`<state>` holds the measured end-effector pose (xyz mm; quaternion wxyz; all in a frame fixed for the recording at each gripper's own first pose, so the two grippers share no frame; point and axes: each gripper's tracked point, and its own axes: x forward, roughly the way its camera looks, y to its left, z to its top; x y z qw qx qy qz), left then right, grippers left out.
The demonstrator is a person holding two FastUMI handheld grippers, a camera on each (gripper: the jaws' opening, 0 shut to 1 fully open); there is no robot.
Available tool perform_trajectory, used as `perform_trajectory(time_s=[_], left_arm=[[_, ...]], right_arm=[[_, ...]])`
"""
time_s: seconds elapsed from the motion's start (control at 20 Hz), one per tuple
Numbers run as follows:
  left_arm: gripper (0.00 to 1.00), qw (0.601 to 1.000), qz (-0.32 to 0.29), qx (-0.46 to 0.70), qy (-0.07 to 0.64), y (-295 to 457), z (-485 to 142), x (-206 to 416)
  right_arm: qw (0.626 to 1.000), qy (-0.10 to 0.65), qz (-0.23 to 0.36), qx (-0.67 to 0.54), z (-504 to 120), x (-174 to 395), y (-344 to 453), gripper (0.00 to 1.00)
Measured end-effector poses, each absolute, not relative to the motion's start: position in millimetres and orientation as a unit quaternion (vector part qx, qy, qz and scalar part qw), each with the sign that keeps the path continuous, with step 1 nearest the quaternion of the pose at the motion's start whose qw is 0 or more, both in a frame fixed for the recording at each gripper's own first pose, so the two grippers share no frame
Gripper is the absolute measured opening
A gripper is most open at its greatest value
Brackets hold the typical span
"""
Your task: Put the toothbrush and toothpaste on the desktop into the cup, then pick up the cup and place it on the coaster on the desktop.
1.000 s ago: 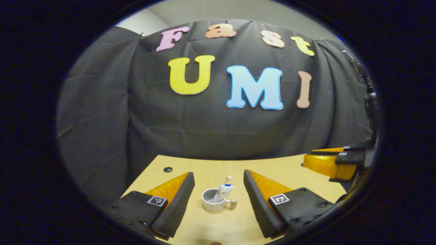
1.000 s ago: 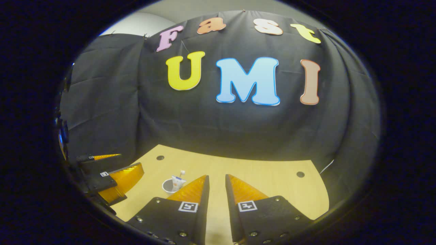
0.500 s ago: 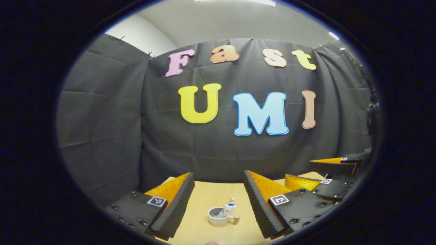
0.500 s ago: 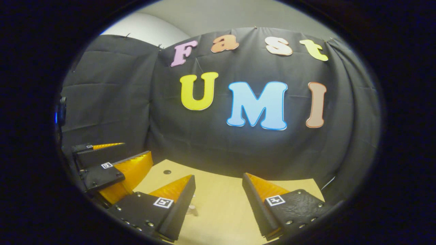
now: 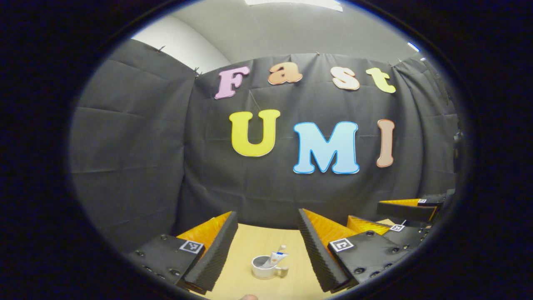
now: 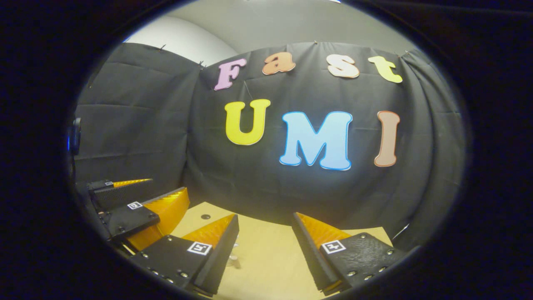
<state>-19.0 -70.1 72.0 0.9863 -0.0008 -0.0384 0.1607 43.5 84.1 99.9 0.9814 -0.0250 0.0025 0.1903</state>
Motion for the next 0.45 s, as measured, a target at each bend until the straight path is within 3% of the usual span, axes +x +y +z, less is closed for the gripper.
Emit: perform_trajectory(time_s=[0.45], left_arm=[[0.94, 0.979, 0.191, -0.026, -0.063, -104, 75, -25]], right_arm=[[0.980, 0.022, 0.195, -0.014, 91, 53, 47, 0.80]])
